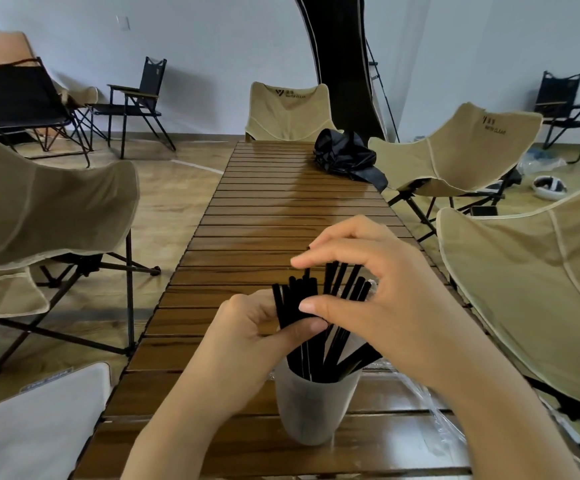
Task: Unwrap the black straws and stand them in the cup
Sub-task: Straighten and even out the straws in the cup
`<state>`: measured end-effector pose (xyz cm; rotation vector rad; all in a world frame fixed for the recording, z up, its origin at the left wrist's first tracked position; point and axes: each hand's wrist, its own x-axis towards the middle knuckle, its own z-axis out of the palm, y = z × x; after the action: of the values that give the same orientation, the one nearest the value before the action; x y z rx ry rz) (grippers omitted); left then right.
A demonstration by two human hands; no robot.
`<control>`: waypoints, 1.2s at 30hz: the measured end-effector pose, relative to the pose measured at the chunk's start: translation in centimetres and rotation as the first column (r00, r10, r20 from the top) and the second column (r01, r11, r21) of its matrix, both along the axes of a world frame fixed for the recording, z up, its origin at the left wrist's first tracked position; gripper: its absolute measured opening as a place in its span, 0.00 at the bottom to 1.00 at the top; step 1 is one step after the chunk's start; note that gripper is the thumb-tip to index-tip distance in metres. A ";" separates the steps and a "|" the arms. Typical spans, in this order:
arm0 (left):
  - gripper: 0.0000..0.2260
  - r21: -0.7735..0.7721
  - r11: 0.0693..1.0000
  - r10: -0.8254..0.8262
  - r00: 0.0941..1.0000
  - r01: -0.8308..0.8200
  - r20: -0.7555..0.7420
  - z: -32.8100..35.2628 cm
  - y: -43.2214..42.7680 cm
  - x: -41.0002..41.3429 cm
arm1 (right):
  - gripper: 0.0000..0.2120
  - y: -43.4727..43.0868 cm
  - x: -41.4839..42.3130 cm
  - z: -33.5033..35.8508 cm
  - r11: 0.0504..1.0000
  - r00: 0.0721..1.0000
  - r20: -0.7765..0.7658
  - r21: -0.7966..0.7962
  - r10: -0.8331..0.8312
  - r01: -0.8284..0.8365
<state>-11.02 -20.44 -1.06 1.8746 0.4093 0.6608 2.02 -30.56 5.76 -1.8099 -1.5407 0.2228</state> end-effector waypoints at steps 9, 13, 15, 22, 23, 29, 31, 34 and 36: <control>0.13 0.037 0.999 0.005 1.000 -0.005 0.001 0.1 -0.4 0.6 | 0.05 0.2 -0.2 -0.2 1.000 0.999 -0.047 0.013 0.023 -0.023; 0.14 0.052 0.999 -0.013 1.000 0.015 -0.027 0.2 -0.3 0.3 | 0.03 0.3 -0.1 -0.2 1.000 0.998 -0.060 0.027 0.017 -0.015; 0.14 0.070 0.998 -0.005 0.999 0.009 -0.054 0.2 -0.1 0.1 | 0.04 0.4 0.1 -0.3 1.000 0.998 -0.056 0.029 0.005 -0.003; 0.16 0.099 0.995 0.026 0.999 -0.023 -0.030 0.4 -0.1 -0.2 | 0.09 0.1 0.5 -0.2 0.999 0.999 -0.047 0.028 0.025 -0.024; 0.16 0.096 0.995 0.034 0.998 -0.030 -0.043 0.3 -0.1 -0.2 | 0.09 0.1 0.3 -0.2 0.999 0.999 -0.039 0.012 0.036 -0.035; 0.08 0.098 0.995 0.041 0.996 -0.033 -0.084 0.5 -0.7 0.2 | 0.05 0.3 -0.3 -0.2 0.998 0.997 -0.059 -0.022 0.056 -0.057; 0.11 0.103 0.994 0.037 0.996 -0.029 -0.080 0.6 -0.8 0.3 | 0.03 0.3 -0.3 -0.2 0.998 0.996 -0.067 -0.021 0.062 -0.064; 0.17 0.104 0.994 0.041 0.995 -0.031 -0.092 0.7 -0.8 0.4 | 0.02 0.2 -0.2 -0.2 0.997 0.992 -0.093 -0.001 0.083 -0.083; 0.16 0.127 0.992 0.024 0.995 -0.012 -0.095 0.6 -0.7 0.4 | 0.03 0.1 0.0 -0.2 0.996 0.994 -0.073 0.046 0.076 -0.072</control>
<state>-10.62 -21.16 -0.43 2.0310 0.4559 0.6225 2.02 -30.41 5.57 -1.6942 -1.5501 0.2873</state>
